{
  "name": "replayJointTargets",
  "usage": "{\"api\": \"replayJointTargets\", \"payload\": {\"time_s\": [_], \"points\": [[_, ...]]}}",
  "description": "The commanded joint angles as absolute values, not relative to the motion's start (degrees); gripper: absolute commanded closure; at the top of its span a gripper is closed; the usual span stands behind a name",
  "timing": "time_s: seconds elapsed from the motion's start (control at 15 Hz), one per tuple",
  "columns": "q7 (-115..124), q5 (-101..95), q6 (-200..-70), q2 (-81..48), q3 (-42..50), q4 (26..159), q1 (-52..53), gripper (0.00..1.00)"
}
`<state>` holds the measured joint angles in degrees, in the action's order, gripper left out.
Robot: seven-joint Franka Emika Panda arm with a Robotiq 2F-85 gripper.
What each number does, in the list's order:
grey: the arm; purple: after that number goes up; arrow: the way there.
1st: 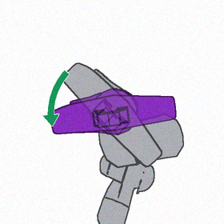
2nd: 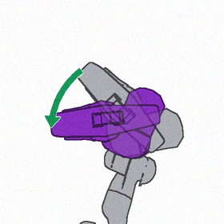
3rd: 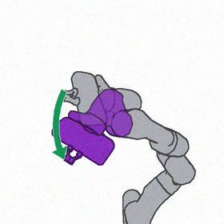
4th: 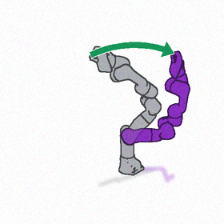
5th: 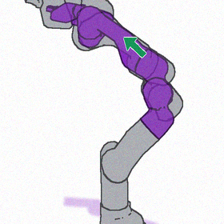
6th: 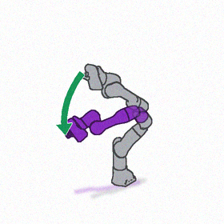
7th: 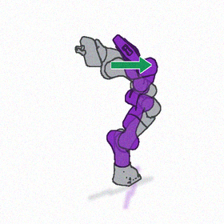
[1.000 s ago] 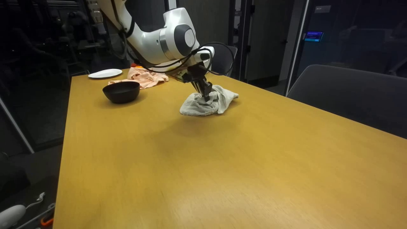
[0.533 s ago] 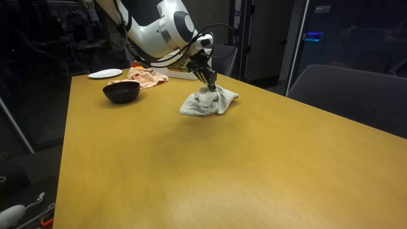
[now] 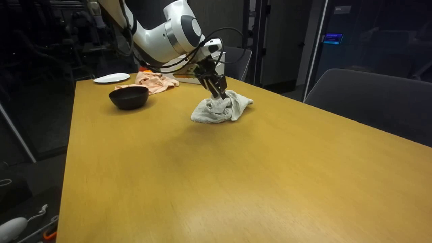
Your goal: Take the toy blocks off of the kitchen towel by picking it up
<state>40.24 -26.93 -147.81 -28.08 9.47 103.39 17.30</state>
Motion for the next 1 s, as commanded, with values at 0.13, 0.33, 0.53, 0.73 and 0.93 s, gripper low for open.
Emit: {"api": "replayJointTargets", "payload": {"time_s": [0.13, 0.33, 0.53, 0.73, 0.93], "points": [[39.57, -25.50, -147.32, -30.52, 9.24, 101.11, 16.41, 0.01], [38.97, -24.46, -148.08, -31.95, 8.98, 101.04, 15.79, 0.00], [38.69, -23.66, -148.17, -33.08, 8.93, 100.49, 15.66, 0.00], [37.92, -22.96, -148.84, -32.93, 8.65, 100.64, 15.56, 0.34], [37.27, -22.13, -148.84, -32.83, 8.60, 100.73, 15.56, 0.56]]}}
